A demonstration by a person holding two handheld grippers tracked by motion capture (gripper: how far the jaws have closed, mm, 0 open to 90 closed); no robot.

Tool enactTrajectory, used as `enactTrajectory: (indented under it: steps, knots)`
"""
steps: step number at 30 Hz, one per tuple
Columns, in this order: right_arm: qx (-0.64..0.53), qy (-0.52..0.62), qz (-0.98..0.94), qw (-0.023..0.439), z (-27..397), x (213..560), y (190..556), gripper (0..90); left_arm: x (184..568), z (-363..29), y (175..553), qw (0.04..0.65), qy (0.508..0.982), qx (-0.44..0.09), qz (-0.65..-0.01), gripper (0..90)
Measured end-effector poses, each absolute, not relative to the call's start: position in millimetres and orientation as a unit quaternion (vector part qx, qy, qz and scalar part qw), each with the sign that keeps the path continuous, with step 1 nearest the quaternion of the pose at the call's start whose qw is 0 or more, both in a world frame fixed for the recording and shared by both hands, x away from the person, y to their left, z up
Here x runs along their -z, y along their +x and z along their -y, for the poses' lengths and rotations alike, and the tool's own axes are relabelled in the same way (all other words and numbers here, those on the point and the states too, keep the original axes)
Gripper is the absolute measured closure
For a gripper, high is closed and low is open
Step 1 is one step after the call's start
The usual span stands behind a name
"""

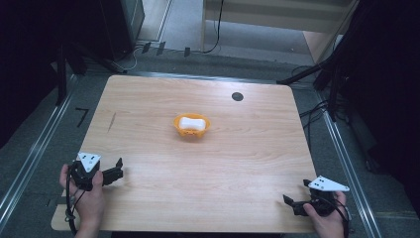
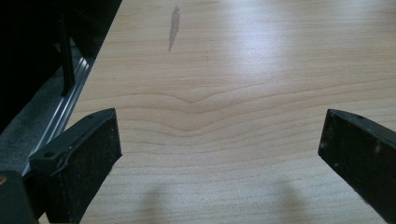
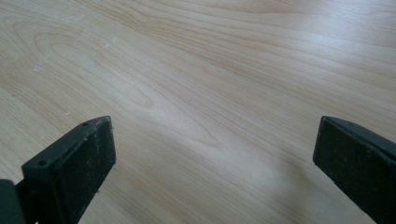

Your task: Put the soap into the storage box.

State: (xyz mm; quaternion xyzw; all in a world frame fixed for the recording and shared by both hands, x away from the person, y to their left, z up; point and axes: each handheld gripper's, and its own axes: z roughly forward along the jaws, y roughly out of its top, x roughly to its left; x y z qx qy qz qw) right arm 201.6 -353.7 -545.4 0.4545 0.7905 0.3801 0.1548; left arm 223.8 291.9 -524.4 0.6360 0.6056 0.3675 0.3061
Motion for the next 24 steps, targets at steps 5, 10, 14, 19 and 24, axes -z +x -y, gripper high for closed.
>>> enactTrajectory:
  steps: [5, 10, 14, 19, 24]
  knots:
    - [-0.388, 0.462, -0.780, 0.165, 363, 547, 196, 0.0, 524, -292, 224, 0.305, 0.636, -0.368, -0.605, 0.0]
    - [-0.401, 0.475, -0.763, 0.178, 372, 549, 191, 0.0, 524, -292, 224, 0.305, 0.637, -0.369, -0.604, 0.0]
    - [-0.416, 0.486, -0.742, 0.198, 376, 552, 188, 0.0, 525, -291, 224, 0.304, 0.638, -0.368, -0.604, 0.0]
    - [-0.435, 0.497, -0.723, 0.203, 379, 552, 188, 0.1, 525, -290, 225, 0.300, 0.641, -0.369, -0.602, 0.0]
    - [-0.438, 0.497, -0.720, 0.208, 379, 552, 187, 0.1, 525, -291, 225, 0.301, 0.641, -0.368, -0.603, 0.0]
